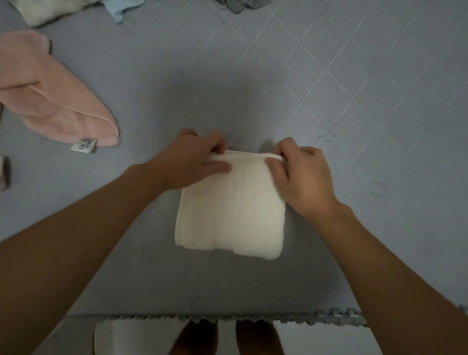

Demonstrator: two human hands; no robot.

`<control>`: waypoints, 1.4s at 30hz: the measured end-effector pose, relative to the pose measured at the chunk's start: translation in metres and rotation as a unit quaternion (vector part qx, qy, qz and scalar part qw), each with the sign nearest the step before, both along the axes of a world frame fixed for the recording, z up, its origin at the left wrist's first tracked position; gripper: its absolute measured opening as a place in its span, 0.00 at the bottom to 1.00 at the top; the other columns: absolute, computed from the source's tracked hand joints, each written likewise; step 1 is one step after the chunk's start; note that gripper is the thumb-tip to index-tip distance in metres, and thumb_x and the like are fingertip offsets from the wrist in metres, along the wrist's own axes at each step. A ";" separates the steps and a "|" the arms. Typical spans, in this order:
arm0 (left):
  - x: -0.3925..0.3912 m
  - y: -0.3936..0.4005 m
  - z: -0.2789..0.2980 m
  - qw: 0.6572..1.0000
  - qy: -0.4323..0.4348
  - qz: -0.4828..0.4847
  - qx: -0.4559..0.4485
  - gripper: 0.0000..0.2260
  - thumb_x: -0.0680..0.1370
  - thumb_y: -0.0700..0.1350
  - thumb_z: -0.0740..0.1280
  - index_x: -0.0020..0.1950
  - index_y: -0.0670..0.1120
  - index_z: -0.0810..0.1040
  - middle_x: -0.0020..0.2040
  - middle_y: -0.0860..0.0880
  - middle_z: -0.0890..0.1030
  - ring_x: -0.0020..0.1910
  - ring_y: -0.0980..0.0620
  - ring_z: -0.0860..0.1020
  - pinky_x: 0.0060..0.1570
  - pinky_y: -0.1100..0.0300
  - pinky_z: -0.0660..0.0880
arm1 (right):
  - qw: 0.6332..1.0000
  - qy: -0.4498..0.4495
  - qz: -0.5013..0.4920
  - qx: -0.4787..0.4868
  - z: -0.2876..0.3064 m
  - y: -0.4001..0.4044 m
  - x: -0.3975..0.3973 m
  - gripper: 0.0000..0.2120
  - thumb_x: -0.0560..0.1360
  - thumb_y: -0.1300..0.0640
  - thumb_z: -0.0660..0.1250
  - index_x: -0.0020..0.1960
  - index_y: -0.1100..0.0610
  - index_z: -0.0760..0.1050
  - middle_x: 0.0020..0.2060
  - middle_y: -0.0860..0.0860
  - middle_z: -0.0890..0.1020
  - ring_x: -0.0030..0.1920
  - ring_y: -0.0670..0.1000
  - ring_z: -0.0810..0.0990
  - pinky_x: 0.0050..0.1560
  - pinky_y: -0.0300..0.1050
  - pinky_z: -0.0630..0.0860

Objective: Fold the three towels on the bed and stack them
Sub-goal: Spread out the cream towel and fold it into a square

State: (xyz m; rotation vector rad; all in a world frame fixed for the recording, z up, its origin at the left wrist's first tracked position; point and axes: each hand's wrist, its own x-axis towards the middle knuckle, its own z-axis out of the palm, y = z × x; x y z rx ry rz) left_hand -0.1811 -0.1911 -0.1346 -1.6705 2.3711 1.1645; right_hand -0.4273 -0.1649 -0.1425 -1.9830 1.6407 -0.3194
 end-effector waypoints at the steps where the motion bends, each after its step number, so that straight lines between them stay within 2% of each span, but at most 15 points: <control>1: 0.000 -0.002 -0.003 1.000 0.003 0.018 -0.004 0.12 0.76 0.56 0.68 0.48 0.51 0.68 0.39 0.50 0.78 0.38 0.49 0.75 0.60 0.56 0.60 | 1.000 0.009 -0.005 -0.004 -0.003 -0.001 0.000 0.08 0.78 0.51 0.60 0.48 0.56 0.71 0.31 0.51 0.80 0.35 0.57 0.78 0.55 0.45 0.64; 4: -0.009 0.000 -0.017 0.996 -0.037 0.073 -0.029 0.13 0.75 0.53 0.69 0.55 0.49 0.73 0.50 0.49 0.80 0.52 0.46 0.76 0.59 0.55 0.58 | 0.999 0.035 -0.020 0.015 -0.015 0.000 0.009 0.06 0.78 0.55 0.62 0.51 0.57 0.74 0.42 0.54 0.80 0.42 0.58 0.79 0.52 0.50 0.67; 7: -0.021 0.016 -0.025 0.978 -0.096 0.171 -0.068 0.15 0.76 0.51 0.67 0.61 0.48 0.76 0.65 0.46 0.74 0.66 0.44 0.68 0.64 0.51 0.59 | 0.993 0.052 -0.094 0.040 -0.015 0.004 0.022 0.12 0.76 0.62 0.62 0.58 0.57 0.75 0.56 0.57 0.77 0.54 0.59 0.77 0.54 0.50 0.67; 11: -0.034 0.040 -0.022 0.960 -0.045 0.271 -0.062 0.14 0.79 0.45 0.64 0.63 0.44 0.76 0.67 0.42 0.72 0.65 0.41 0.69 0.66 0.48 0.66 | 0.996 0.071 -0.059 -0.009 0.001 0.022 0.050 0.27 0.72 0.65 0.61 0.71 0.60 0.69 0.73 0.60 0.67 0.74 0.63 0.63 0.74 0.60 0.56; 14: -0.034 0.048 -0.027 0.972 -0.053 0.219 -0.071 0.12 0.80 0.44 0.63 0.60 0.42 0.79 0.61 0.40 0.76 0.60 0.39 0.73 0.62 0.47 0.68 | 0.990 0.080 0.119 -0.003 -0.007 0.047 0.062 0.29 0.77 0.54 0.58 0.76 0.61 0.61 0.77 0.59 0.60 0.78 0.60 0.55 0.76 0.62 0.51; 16: -0.029 0.045 -0.037 0.976 -0.073 0.189 -0.084 0.12 0.80 0.46 0.63 0.59 0.42 0.80 0.58 0.40 0.77 0.57 0.39 0.73 0.60 0.48 0.68 | 0.980 0.114 0.160 0.041 -0.026 0.057 0.050 0.33 0.79 0.47 0.55 0.79 0.61 0.53 0.79 0.57 0.52 0.79 0.57 0.48 0.76 0.61 0.48; 20: -0.034 0.030 -0.060 0.969 -0.145 0.177 -0.097 0.15 0.81 0.51 0.60 0.61 0.44 0.77 0.60 0.40 0.76 0.59 0.39 0.72 0.60 0.46 0.68 | 0.989 0.123 -0.013 0.076 -0.050 0.053 0.039 0.35 0.80 0.46 0.52 0.80 0.60 0.45 0.80 0.56 0.46 0.79 0.56 0.42 0.77 0.58 0.41; 23: -0.038 0.034 -0.057 0.944 -0.150 0.289 -0.048 0.22 0.78 0.58 0.62 0.63 0.43 0.72 0.63 0.40 0.73 0.61 0.38 0.71 0.60 0.45 0.69 | 0.967 0.050 -0.197 0.156 -0.045 0.061 0.045 0.34 0.81 0.48 0.53 0.79 0.63 0.44 0.79 0.59 0.46 0.79 0.58 0.45 0.77 0.55 0.43; 26: -0.025 0.052 -0.040 0.876 -0.066 0.473 0.065 0.28 0.73 0.66 0.63 0.61 0.44 0.71 0.59 0.43 0.76 0.57 0.41 0.75 0.56 0.46 0.73 | 0.946 0.028 -0.281 0.157 -0.032 0.077 0.028 0.30 0.79 0.49 0.60 0.75 0.63 0.61 0.75 0.61 0.62 0.73 0.61 0.61 0.72 0.54 0.57; 28: -0.012 0.072 -0.029 0.843 -0.007 0.510 0.174 0.28 0.73 0.68 0.62 0.56 0.45 0.73 0.52 0.45 0.80 0.49 0.45 0.79 0.45 0.52 0.75 | 0.927 -0.047 -0.317 0.194 -0.028 0.088 0.013 0.22 0.78 0.48 0.62 0.66 0.60 0.73 0.65 0.61 0.74 0.61 0.58 0.74 0.61 0.52 0.70; 31: 0.002 0.112 -0.022 0.794 0.114 0.510 0.311 0.24 0.76 0.64 0.64 0.56 0.44 0.78 0.53 0.45 0.83 0.46 0.51 0.81 0.39 0.57 0.79 | 0.802 -0.257 -0.414 0.345 -0.019 0.111 0.006 0.19 0.79 0.44 0.60 0.64 0.54 0.73 0.60 0.55 0.79 0.53 0.49 0.79 0.50 0.48 0.77; 32: 0.005 0.125 -0.022 0.774 0.146 0.513 0.342 0.24 0.76 0.63 0.65 0.58 0.44 0.79 0.55 0.45 0.83 0.49 0.50 0.82 0.44 0.55 0.81 | 0.758 -0.304 -0.430 0.385 -0.017 0.119 0.004 0.20 0.80 0.44 0.60 0.67 0.54 0.72 0.61 0.54 0.78 0.56 0.52 0.79 0.55 0.51 0.77; 34: 0.009 0.146 -0.019 0.741 0.192 0.526 0.372 0.25 0.76 0.63 0.65 0.62 0.45 0.79 0.57 0.48 0.83 0.54 0.49 0.82 0.54 0.49 0.80 | 0.726 -0.336 -0.417 0.432 -0.010 0.129 0.007 0.22 0.79 0.43 0.60 0.68 0.54 0.72 0.61 0.54 0.80 0.59 0.55 0.79 0.58 0.56 0.77; 38: 0.023 0.166 -0.005 0.728 0.240 0.549 0.333 0.17 0.78 0.60 0.63 0.56 0.51 0.81 0.57 0.51 0.84 0.53 0.54 0.82 0.54 0.54 0.79 | 0.736 -0.329 -0.402 0.434 0.016 0.133 0.028 0.14 0.78 0.43 0.63 0.58 0.49 0.76 0.52 0.49 0.83 0.51 0.54 0.82 0.41 0.47 0.79; 42: 0.076 0.175 0.023 0.756 0.211 0.559 0.267 0.21 0.76 0.62 0.61 0.56 0.46 0.79 0.54 0.47 0.82 0.54 0.47 0.80 0.56 0.49 0.76 | 0.778 -0.315 -0.349 0.417 0.043 0.125 0.081 0.06 0.78 0.49 0.64 0.52 0.48 0.78 0.51 0.49 0.84 0.50 0.53 0.82 0.44 0.49 0.78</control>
